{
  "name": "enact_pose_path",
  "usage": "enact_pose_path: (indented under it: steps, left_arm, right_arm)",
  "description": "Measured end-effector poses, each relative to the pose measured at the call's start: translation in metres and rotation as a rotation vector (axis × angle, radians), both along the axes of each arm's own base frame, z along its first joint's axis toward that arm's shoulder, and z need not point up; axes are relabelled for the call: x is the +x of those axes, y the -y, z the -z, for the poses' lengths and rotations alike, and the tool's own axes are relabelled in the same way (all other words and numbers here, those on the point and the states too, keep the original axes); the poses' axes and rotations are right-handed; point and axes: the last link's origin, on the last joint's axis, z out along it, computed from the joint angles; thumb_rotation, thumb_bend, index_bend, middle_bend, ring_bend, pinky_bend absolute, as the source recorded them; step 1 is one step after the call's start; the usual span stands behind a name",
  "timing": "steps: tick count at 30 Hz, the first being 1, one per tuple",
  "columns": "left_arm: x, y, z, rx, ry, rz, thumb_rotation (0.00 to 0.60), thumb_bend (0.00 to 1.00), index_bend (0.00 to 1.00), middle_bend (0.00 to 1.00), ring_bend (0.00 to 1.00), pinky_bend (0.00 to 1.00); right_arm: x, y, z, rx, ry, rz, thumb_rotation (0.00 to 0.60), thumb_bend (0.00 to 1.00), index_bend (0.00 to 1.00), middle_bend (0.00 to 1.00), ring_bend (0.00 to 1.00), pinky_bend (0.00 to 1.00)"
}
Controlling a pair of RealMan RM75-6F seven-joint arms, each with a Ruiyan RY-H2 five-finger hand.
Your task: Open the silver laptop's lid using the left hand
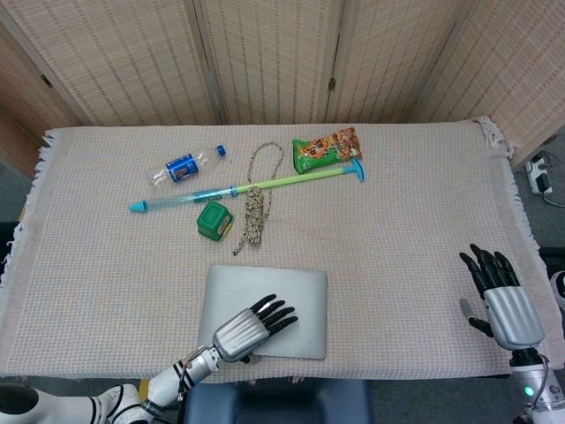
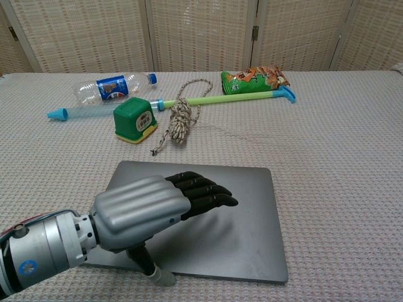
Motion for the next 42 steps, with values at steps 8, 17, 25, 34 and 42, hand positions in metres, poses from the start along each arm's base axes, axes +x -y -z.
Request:
enact_pose_path:
  steps: [8, 17, 25, 34, 42]
  left_arm:
    - [-0.005, 0.000, 0.002, -0.003, -0.001, 0.003, 0.600, 0.32, 0.11, 0.13, 0.07, 0.00]
    - [-0.009, 0.000, 0.003, 0.002, 0.016, 0.006, 0.600, 0.43, 0.14, 0.15, 0.09, 0.00]
    - [-0.011, -0.007, 0.001, 0.055, 0.065, 0.011, 0.600, 0.57, 0.17, 0.19, 0.11, 0.00]
    - [-0.012, -0.020, -0.007, 0.197, 0.159, 0.065, 0.600, 0.64, 0.19, 0.22, 0.12, 0.00]
    - [-0.003, -0.036, -0.014, 0.291, 0.244, 0.081, 0.600, 0.65, 0.19, 0.22, 0.12, 0.00]
  right_arm:
    - [0.001, -0.001, 0.002, 0.007, -0.001, -0.002, 0.600, 0.45, 0.00, 0.00, 0.03, 0.00]
    - [0.003, -0.003, 0.005, 0.023, -0.001, -0.014, 0.600, 0.45, 0.00, 0.00, 0.03, 0.00]
    - [0.010, -0.007, 0.012, 0.084, 0.045, -0.051, 0.600, 0.45, 0.00, 0.00, 0.04, 0.00]
    - [0.026, -0.011, 0.027, 0.265, 0.088, -0.144, 0.600, 0.45, 0.00, 0.00, 0.08, 0.00]
    - [0.046, -0.018, 0.058, 0.503, 0.121, -0.273, 0.600, 0.45, 0.00, 0.07, 0.15, 0.02]
